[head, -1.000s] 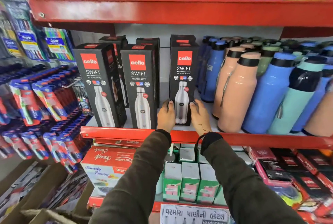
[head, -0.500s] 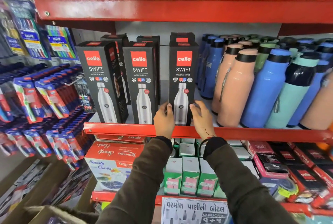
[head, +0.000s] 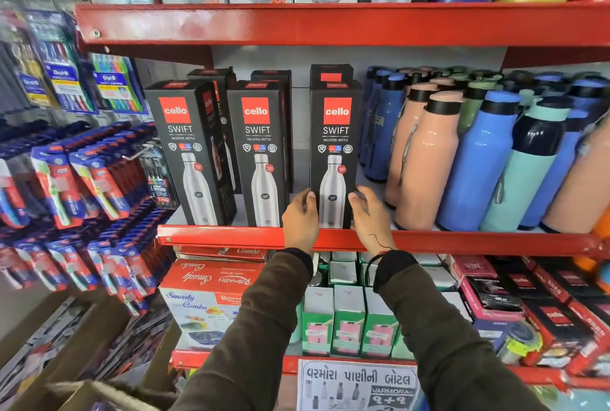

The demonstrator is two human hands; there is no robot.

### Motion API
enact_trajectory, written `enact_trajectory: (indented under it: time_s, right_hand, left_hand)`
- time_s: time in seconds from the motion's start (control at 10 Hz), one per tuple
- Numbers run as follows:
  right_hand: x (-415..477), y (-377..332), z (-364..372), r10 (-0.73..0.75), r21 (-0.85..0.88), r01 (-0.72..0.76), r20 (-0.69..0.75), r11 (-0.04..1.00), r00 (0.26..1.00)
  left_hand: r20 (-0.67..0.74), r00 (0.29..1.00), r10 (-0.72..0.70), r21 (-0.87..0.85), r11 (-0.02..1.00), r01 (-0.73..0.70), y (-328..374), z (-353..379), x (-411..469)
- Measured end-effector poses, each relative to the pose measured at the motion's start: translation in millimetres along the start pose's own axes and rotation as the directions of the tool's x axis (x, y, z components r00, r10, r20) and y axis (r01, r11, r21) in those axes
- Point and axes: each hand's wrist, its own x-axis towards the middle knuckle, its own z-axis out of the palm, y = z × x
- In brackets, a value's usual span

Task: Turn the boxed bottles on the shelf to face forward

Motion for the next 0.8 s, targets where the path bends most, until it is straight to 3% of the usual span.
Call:
enact_trajectory:
  time_s: [0.4, 0.6, 0.7, 0.8]
  right_hand:
    - [-6, 1, 2, -0.013, -0.035, 0.015, 0.051, 0.999, 0.999]
    - [-8, 5, -6, -0.008, 0.053, 0.007, 0.021, 0.999, 1.000]
    - [-21, -22, -27, -0.095, 0.211, 0.145, -0.230, 0.967, 0.968]
    - [-34, -74, -73, -0.162, 0.351, 0.415, -0.568, 0.839, 0.807]
  left_hand:
    - [-0.023, 0.999, 0.022, 0.016, 1.000, -0.022, 4, 1, -8]
    - [-0.007, 0.998, 0.063, -0.023, 0.998, -0.063, 7, -1, -15]
    - [-0.080, 0.964, 0.255, -0.106, 0.959, -0.263, 27, -4, -33]
    - [-0.197, 0.812, 0.550, 0.065, 0.833, -0.549, 62, -10, -39]
